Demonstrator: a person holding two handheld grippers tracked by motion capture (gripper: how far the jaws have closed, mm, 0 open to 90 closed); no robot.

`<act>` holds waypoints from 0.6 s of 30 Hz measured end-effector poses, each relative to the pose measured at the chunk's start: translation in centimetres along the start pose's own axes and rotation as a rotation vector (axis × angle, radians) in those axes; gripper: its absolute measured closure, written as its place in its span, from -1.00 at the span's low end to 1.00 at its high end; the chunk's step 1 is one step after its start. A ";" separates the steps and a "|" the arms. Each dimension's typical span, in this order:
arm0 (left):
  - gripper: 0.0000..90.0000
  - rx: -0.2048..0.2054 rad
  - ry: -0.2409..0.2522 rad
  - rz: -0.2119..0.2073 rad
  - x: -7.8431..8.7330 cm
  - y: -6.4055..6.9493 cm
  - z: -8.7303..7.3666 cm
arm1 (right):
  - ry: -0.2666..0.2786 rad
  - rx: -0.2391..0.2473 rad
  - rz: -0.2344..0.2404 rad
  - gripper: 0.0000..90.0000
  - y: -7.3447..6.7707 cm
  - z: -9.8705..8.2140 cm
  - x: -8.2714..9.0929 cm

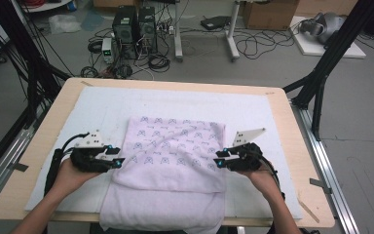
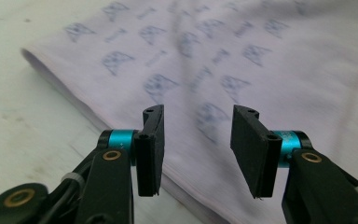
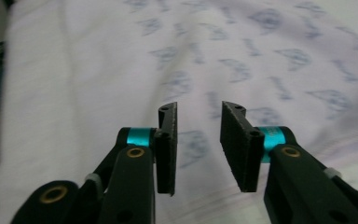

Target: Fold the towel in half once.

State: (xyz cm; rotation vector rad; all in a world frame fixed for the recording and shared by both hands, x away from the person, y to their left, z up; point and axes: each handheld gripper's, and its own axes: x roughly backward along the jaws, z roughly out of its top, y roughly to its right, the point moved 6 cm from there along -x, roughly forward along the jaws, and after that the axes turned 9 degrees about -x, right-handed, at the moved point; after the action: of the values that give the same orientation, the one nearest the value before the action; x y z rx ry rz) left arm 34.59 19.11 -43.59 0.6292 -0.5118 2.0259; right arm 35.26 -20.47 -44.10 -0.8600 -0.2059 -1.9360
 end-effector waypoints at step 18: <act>0.00 0.229 -0.084 0.144 -8.2 -12.3 1.9 | -0.057 -0.135 -0.220 -0.20 11.5 3.9 -3.9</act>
State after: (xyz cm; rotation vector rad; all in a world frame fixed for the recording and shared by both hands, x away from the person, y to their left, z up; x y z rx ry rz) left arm 49.30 18.62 -45.85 0.8393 -0.3860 2.2211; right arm 47.75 -21.76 -46.12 -1.0175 -0.2130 -2.1509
